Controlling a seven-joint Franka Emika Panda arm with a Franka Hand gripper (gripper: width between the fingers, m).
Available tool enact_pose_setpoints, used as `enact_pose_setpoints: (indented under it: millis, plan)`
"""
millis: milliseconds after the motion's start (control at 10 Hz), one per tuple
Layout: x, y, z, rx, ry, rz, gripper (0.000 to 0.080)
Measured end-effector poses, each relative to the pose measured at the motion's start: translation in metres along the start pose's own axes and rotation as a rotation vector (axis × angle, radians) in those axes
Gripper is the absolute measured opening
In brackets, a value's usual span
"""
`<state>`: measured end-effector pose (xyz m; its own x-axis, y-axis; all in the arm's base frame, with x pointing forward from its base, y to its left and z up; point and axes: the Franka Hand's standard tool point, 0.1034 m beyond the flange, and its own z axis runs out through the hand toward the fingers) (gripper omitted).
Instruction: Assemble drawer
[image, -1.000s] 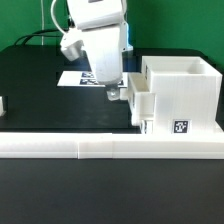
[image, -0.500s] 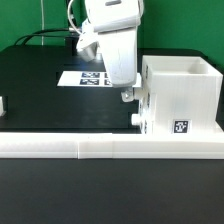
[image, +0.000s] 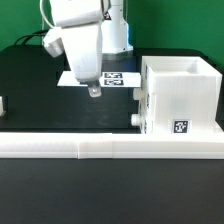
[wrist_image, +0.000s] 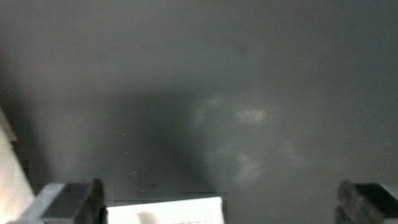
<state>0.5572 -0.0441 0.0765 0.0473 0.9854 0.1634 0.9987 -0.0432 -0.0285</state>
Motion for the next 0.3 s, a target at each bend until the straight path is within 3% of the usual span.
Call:
enact_pose_setpoints:
  millis: [100,300]
  plan:
    - [-0.0011,-0.0024,-0.0038,-0.044,-0.013,0.007,0.0649]
    - [-0.0011,-0.0051,0.0003,-0.029,-0.01,0.008,0.0649]
